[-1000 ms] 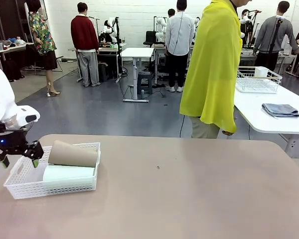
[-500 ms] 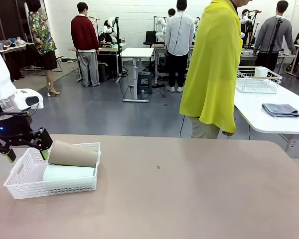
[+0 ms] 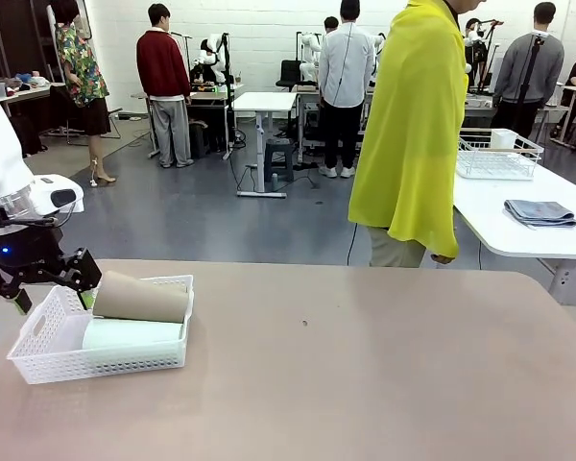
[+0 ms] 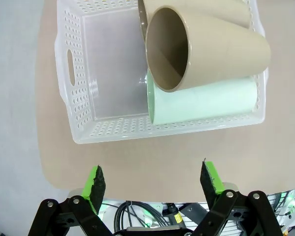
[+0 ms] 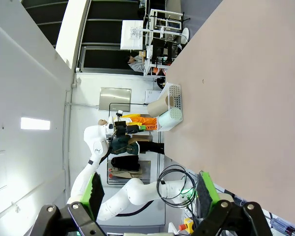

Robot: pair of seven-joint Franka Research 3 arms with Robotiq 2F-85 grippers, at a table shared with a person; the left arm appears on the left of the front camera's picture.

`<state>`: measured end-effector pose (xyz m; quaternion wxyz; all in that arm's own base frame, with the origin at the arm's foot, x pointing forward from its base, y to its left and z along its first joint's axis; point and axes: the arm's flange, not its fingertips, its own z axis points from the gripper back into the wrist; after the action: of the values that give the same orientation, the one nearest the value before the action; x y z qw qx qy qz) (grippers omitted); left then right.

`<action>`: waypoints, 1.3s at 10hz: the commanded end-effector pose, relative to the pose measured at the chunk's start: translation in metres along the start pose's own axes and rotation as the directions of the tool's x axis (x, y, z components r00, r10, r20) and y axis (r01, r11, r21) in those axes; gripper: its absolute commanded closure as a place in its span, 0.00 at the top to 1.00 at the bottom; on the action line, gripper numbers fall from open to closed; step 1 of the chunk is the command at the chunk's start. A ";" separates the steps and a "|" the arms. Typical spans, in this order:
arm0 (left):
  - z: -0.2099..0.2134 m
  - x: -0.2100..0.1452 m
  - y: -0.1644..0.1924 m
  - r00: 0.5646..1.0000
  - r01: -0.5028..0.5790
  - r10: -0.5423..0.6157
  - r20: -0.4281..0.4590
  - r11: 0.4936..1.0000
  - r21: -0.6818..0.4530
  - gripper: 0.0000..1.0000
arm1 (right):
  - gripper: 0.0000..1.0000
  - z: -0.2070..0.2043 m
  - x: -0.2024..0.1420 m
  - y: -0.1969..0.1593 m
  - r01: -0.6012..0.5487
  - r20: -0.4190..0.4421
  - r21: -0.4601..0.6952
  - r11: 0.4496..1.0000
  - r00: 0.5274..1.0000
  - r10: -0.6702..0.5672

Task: Clean and organize the cups into the basket.
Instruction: Move the Organizing basket back to the left side of the table.

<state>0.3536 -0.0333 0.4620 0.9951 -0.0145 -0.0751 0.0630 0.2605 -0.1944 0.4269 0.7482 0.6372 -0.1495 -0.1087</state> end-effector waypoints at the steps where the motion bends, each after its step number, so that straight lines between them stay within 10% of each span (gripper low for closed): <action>1: 0.013 0.011 0.030 0.995 0.044 -0.062 -0.073 0.975 -0.218 1.00 | 1.00 -0.003 0.000 -0.001 0.000 0.010 0.003 1.000 1.000 0.000; 5: 0.048 0.011 0.177 0.985 0.065 -0.157 -0.075 0.730 -0.680 1.00 | 1.00 -0.003 0.000 -0.001 0.000 0.010 0.003 1.000 1.000 0.000; 13: 0.004 -0.017 0.340 0.995 -0.071 0.090 -0.041 0.363 -0.929 1.00 | 1.00 -0.003 0.000 -0.001 0.000 0.010 0.003 1.000 1.000 0.000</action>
<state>0.2861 0.2938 0.4487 0.8267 -0.5494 -0.0959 0.0742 0.2604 -0.1944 0.4261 0.7473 0.6382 -0.1492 -0.1091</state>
